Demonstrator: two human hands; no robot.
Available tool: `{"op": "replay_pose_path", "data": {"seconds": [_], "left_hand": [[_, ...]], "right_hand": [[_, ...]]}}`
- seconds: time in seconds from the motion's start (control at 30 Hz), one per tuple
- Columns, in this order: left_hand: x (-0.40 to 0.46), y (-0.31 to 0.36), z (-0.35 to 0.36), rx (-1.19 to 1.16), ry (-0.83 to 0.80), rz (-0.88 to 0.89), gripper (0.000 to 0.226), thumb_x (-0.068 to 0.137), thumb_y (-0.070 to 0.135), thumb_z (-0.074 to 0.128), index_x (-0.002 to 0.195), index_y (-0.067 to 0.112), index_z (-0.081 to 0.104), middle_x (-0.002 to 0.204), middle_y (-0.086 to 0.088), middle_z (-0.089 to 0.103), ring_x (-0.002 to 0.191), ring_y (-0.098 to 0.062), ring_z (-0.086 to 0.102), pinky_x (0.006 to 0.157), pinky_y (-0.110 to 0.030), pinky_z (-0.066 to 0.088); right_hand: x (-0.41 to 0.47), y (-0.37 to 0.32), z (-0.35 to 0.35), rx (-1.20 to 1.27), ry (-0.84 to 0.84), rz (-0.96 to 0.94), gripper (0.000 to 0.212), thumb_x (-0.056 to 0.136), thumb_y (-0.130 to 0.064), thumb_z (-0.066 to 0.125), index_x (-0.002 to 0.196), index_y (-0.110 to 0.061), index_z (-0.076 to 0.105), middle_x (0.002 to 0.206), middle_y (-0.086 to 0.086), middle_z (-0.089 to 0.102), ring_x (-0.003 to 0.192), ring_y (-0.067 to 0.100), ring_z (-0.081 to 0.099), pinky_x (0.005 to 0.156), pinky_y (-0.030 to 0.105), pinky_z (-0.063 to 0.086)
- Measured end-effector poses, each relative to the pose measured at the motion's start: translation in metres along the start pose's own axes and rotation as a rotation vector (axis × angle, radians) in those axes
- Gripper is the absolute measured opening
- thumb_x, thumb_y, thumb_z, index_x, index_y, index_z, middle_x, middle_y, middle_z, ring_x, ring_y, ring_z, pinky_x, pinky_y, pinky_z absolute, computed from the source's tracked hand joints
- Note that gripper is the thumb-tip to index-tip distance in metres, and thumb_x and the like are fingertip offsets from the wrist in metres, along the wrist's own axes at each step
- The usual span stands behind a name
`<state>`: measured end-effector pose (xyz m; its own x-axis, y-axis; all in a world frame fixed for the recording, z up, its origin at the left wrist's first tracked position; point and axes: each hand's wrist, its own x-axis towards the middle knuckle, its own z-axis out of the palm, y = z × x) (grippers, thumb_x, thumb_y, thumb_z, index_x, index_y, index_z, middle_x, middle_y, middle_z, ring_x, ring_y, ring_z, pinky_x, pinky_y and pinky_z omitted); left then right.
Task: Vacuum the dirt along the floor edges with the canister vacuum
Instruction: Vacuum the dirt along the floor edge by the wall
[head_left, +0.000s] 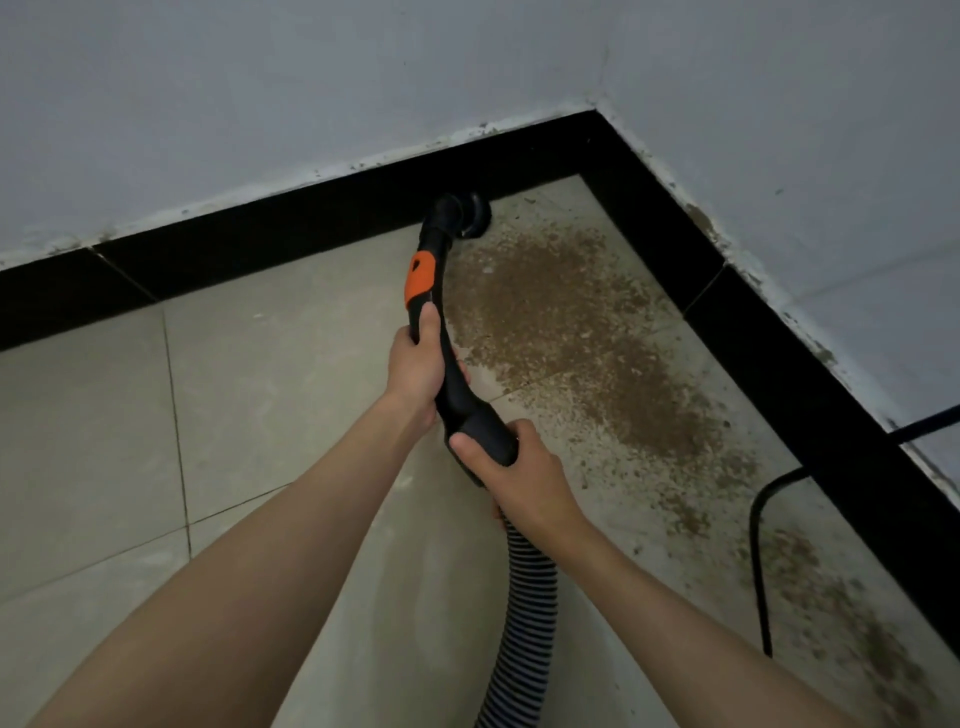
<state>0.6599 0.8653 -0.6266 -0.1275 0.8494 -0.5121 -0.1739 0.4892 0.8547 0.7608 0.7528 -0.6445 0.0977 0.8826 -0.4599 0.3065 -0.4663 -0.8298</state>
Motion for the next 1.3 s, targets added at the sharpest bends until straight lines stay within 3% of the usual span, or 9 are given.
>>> {"op": "replay_pose_path", "data": {"seconds": [0.1, 0.37, 0.57, 0.7, 0.77, 0.93, 1.03, 1.13, 1.3], "left_hand": [[0.005, 0.001, 0.01, 0.068, 0.011, 0.027, 0.036, 0.1, 0.044, 0.04, 0.108, 0.009, 0.046, 0.066, -0.006, 0.051, 0.043, -0.013, 0.051, 0.043, -0.024, 0.047], [0.011, 0.009, 0.042, 0.211, 0.007, 0.068, 0.035, 0.101, 0.042, 0.04, 0.11, 0.009, 0.045, 0.068, -0.008, 0.053, 0.046, -0.015, 0.053, 0.037, -0.018, 0.043], [0.025, 0.022, 0.078, 0.309, -0.02, 0.059, 0.05, 0.099, 0.046, 0.042, 0.123, 0.002, 0.05, 0.083, -0.013, 0.057, 0.059, -0.023, 0.055, 0.056, -0.03, 0.049], [0.032, 0.027, 0.097, 0.374, -0.034, 0.076, 0.049, 0.099, 0.047, 0.042, 0.124, 0.005, 0.051, 0.078, -0.008, 0.058, 0.052, -0.018, 0.056, 0.039, -0.019, 0.043], [0.036, 0.028, 0.104, 0.399, -0.041, 0.079, 0.05, 0.099, 0.047, 0.042, 0.126, 0.006, 0.049, 0.087, -0.011, 0.06, 0.058, -0.02, 0.058, 0.044, -0.022, 0.046], [0.042, 0.028, 0.109, 0.421, -0.061, 0.071, 0.055, 0.098, 0.049, 0.041, 0.131, 0.005, 0.045, 0.119, -0.021, 0.06, 0.101, -0.036, 0.062, 0.086, -0.044, 0.054], [0.042, 0.029, 0.107, 0.441, -0.082, 0.072, 0.055, 0.099, 0.049, 0.04, 0.13, 0.004, 0.047, 0.114, -0.021, 0.062, 0.096, -0.036, 0.064, 0.076, -0.039, 0.055], [0.038, 0.035, 0.106, 0.419, -0.115, 0.05, 0.054, 0.1, 0.046, 0.04, 0.129, 0.001, 0.046, 0.085, -0.012, 0.058, 0.062, -0.023, 0.059, 0.045, -0.024, 0.048], [0.033, 0.048, 0.107, 0.398, -0.171, 0.036, 0.054, 0.1, 0.044, 0.04, 0.13, -0.001, 0.044, 0.079, -0.01, 0.056, 0.06, -0.023, 0.056, 0.05, -0.027, 0.048]], "right_hand": [[0.003, 0.005, 0.003, -0.039, 0.079, -0.022, 0.051, 0.074, -0.069, 0.065, 0.101, -0.03, 0.047, 0.087, -0.01, 0.062, 0.074, 0.008, 0.062, 0.056, 0.025, 0.048], [0.018, 0.009, -0.014, 0.112, 0.143, -0.08, 0.031, 0.077, -0.06, 0.069, 0.086, -0.035, 0.053, 0.077, -0.009, 0.063, 0.06, -0.004, 0.059, 0.045, 0.011, 0.039], [0.032, 0.004, -0.034, 0.245, 0.177, -0.105, 0.027, 0.081, -0.056, 0.07, 0.087, -0.032, 0.059, 0.077, -0.009, 0.065, 0.059, -0.002, 0.06, 0.049, 0.013, 0.043], [0.041, 0.002, -0.046, 0.26, 0.2, -0.12, 0.024, 0.082, -0.057, 0.069, 0.088, -0.036, 0.058, 0.084, -0.008, 0.066, 0.067, 0.0, 0.062, 0.051, 0.012, 0.045], [0.043, 0.001, -0.051, 0.274, 0.196, -0.123, 0.023, 0.083, -0.056, 0.069, 0.089, -0.037, 0.056, 0.089, -0.009, 0.066, 0.076, -0.002, 0.061, 0.055, 0.011, 0.045], [0.045, 0.003, -0.056, 0.264, 0.191, -0.126, 0.025, 0.084, -0.057, 0.067, 0.09, -0.036, 0.056, 0.09, -0.008, 0.065, 0.075, -0.002, 0.061, 0.053, 0.008, 0.044], [0.046, 0.002, -0.053, 0.247, 0.205, -0.114, 0.028, 0.083, -0.058, 0.066, 0.09, -0.033, 0.056, 0.088, -0.007, 0.065, 0.071, 0.002, 0.061, 0.051, 0.008, 0.043], [0.044, -0.004, -0.054, 0.26, 0.206, -0.094, 0.03, 0.084, -0.057, 0.067, 0.089, -0.028, 0.058, 0.083, -0.005, 0.064, 0.061, -0.003, 0.059, 0.047, 0.007, 0.039], [0.037, -0.015, -0.057, 0.244, 0.223, -0.091, 0.032, 0.085, -0.057, 0.065, 0.086, -0.027, 0.056, 0.079, -0.003, 0.062, 0.056, -0.003, 0.058, 0.042, 0.007, 0.036]]}}
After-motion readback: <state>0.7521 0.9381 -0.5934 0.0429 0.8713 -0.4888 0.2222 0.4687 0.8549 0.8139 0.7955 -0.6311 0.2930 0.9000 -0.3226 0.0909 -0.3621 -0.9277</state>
